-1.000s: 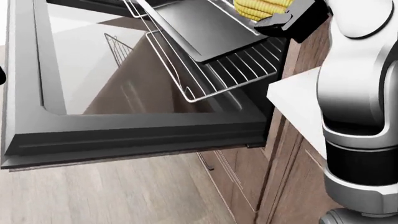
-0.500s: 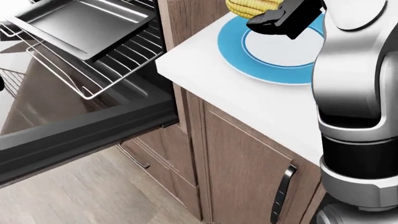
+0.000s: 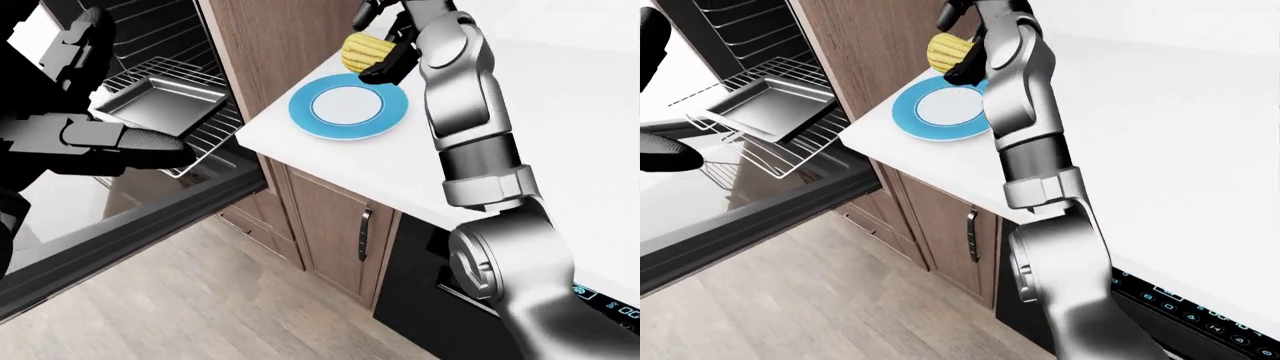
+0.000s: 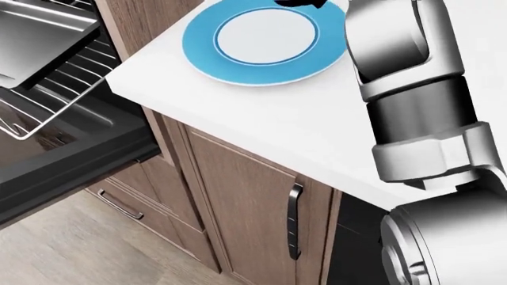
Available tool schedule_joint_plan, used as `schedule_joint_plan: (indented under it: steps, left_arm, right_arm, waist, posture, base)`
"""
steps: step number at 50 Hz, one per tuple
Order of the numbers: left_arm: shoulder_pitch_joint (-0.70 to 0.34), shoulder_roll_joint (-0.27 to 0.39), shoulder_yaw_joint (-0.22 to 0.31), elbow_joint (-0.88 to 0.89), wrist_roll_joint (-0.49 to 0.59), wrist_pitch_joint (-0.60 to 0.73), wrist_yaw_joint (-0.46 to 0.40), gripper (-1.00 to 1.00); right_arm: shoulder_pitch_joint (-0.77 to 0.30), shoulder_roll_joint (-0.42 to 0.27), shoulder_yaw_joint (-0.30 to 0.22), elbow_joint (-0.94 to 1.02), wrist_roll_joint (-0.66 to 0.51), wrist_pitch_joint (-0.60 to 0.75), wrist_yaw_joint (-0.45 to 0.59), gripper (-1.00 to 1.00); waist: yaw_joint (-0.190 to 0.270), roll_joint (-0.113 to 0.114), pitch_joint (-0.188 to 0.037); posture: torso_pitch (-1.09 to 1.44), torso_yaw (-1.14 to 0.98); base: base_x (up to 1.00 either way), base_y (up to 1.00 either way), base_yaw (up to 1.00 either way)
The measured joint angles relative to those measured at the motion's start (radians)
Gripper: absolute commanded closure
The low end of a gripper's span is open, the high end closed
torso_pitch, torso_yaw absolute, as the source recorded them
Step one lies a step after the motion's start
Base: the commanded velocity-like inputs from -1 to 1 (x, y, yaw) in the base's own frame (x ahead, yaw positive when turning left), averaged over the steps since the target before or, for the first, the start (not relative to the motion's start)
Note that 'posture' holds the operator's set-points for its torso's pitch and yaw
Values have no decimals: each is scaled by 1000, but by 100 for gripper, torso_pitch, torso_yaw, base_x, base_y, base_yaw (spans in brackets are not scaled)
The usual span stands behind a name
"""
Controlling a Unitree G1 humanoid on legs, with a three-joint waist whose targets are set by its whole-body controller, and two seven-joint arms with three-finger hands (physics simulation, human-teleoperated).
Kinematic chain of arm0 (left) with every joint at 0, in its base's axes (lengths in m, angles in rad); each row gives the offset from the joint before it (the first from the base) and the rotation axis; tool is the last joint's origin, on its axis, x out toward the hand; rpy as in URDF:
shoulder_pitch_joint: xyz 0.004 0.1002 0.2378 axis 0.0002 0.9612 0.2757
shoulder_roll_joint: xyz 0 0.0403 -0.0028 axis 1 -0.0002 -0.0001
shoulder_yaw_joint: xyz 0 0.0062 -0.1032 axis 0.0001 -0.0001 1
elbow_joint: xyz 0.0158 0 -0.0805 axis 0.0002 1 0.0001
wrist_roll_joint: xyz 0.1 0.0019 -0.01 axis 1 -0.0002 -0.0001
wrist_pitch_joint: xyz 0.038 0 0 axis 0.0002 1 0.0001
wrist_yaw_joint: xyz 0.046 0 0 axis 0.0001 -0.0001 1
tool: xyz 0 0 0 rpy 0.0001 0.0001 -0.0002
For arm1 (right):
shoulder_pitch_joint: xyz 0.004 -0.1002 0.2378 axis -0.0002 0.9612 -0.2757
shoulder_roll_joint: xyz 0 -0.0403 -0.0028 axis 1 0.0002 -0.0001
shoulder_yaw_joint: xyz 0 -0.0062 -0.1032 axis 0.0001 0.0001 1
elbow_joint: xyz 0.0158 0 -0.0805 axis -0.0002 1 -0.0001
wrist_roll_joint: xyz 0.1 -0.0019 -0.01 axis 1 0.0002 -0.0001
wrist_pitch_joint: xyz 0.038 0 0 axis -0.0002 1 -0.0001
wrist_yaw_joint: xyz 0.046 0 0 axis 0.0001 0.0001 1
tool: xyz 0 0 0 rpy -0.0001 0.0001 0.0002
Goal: Pick the corn from the oven and place it on the plate on the counter.
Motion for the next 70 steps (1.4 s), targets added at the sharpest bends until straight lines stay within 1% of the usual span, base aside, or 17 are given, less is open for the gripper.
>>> schedule_joint_plan:
  steps: [5, 10, 20, 28, 30, 32, 35, 37, 41, 42, 45, 49, 51, 54, 58, 64, 70]
  left_arm:
    - [25, 15, 19, 4, -4, -12, -9, -100]
    - [43, 38, 45, 9, -26, -24, -8, -100]
    - [68, 50, 53, 14, -32, -47, -15, -100]
    - [128, 46, 111, 10, -16, -61, -47, -100]
    - [147, 35, 122, 10, -2, -63, -63, -100]
    - [159, 36, 135, 12, 2, -59, -74, -100]
    - [168, 46, 158, 16, -5, -54, -77, -100]
    - [171, 55, 168, 18, -11, -56, -78, -100]
    - [175, 74, 178, 22, -29, -63, -76, -100]
    - [177, 75, 179, 22, -31, -66, -77, -100]
    - [190, 73, 187, 22, -28, -72, -87, -100]
    - [193, 74, 185, 23, -26, -73, -90, -100]
    - [182, 84, 176, 22, -37, -72, -78, -100]
    - [163, 100, 157, 22, -53, -78, -62, -100]
    - [134, 107, 116, 34, -49, -88, -57, -100]
    - [98, 122, 91, 47, -58, -94, -30, -100]
    - [98, 118, 89, 57, -44, -90, -46, -100]
  right_arm:
    - [-67, 19, 18, 172, 23, -71, -70, 100]
    - [-82, 27, 31, 278, 24, -104, -81, 100]
    - [-121, 22, 27, 445, -2, -108, -128, 100]
    - [-128, 29, 25, 562, -11, -98, -218, 98]
    - [-127, 34, 26, 576, -11, -94, -229, 84]
    - [-126, 37, 25, 588, -9, -96, -243, 52]
    - [-125, 41, 23, 605, -6, -101, -261, 38]
    - [-124, 44, 24, 608, -4, -102, -266, 4]
    - [-119, 52, 24, 614, 0, -114, -278, -6]
    - [-118, 54, 25, 617, 1, -117, -281, -18]
    - [-117, 59, 29, 617, 3, -121, -279, -32]
    - [-119, 54, 33, 615, 0, -124, -266, -42]
    - [-125, 42, 32, 599, -1, -115, -248, -43]
    - [-135, 20, 33, 551, -6, -101, -214, -31]
    - [-127, -29, 26, 390, -17, -69, -136, -28]
    - [43, -60, 17, -108, -67, 71, 58, -29]
    - [170, -97, -4, -442, -134, 199, 255, -34]
  waist:
    - [-2, -3, -2]
    - [0, -6, -2]
    - [4, -5, -2]
    - [4, 3, -7]
    - [5, 5, -5]
    - [6, 5, -4]
    - [6, 5, -2]
    - [6, 5, -3]
    - [7, 6, -5]
    - [7, 7, -5]
    - [7, 9, -5]
    - [8, 8, -3]
    - [9, 7, -1]
    - [9, 6, 1]
    - [11, 3, 3]
    - [11, -10, 1]
    - [14, -15, 6]
  posture:
    - [6, 0]
    - [6, 0]
    - [6, 0]
    - [6, 0]
    - [6, 0]
    - [6, 0]
    - [6, 0]
    - [6, 0]
    - [6, 0]
    - [6, 0]
    - [6, 0]
    - [6, 0]
    - [6, 0]
    - [6, 0]
    - [6, 0]
    - [6, 0]
    - [6, 0]
  base:
    - [0, 0, 0]
    - [0, 0, 0]
    - [0, 0, 0]
    - [0, 0, 0]
    - [0, 0, 0]
    - [0, 0, 0]
    - [0, 0, 0]
    - [0, 0, 0]
    - [0, 0, 0]
    - [0, 0, 0]
    - [0, 0, 0]
    - [0, 0, 0]
    - [0, 0, 0]
    - [0, 0, 0]
    - [0, 0, 0]
    - [0, 0, 0]
    - [0, 0, 0]
